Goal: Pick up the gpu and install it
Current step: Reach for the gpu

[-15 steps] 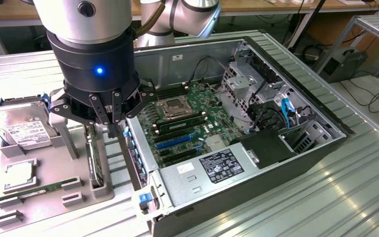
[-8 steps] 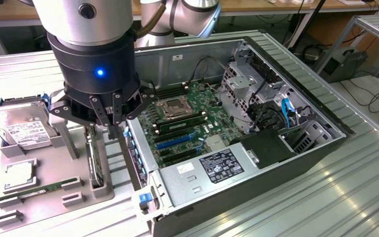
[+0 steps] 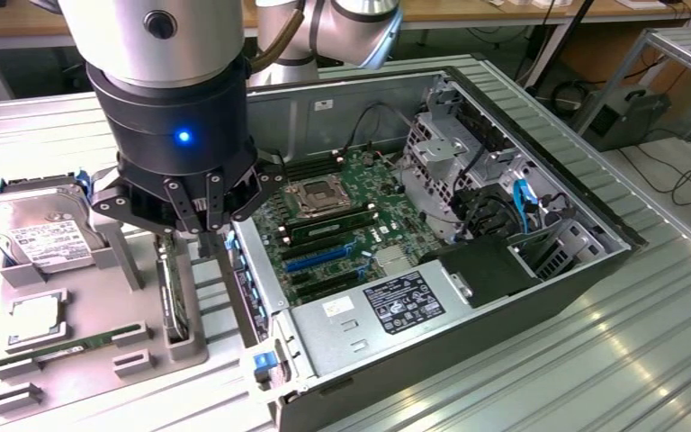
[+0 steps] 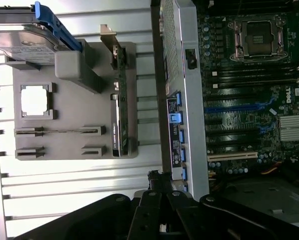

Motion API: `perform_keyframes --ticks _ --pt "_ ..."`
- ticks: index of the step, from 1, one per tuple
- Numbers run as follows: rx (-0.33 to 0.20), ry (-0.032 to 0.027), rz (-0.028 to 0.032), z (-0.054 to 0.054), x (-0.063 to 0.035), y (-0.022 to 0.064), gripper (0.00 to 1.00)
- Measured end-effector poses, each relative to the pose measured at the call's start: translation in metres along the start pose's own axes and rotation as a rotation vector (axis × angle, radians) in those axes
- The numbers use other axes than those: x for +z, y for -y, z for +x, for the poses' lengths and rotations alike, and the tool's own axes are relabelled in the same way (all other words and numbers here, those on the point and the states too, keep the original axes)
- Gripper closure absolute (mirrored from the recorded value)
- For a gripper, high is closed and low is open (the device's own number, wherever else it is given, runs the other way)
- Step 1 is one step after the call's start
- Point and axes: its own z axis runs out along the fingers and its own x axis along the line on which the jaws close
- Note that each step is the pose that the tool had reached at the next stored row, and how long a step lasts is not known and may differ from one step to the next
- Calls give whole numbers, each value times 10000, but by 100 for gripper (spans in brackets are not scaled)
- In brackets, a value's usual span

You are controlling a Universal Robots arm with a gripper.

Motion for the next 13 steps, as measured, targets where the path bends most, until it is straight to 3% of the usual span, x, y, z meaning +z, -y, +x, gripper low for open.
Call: perform_keyframes --ticks 13 --pt "0 0 0 -4 2 47 89"
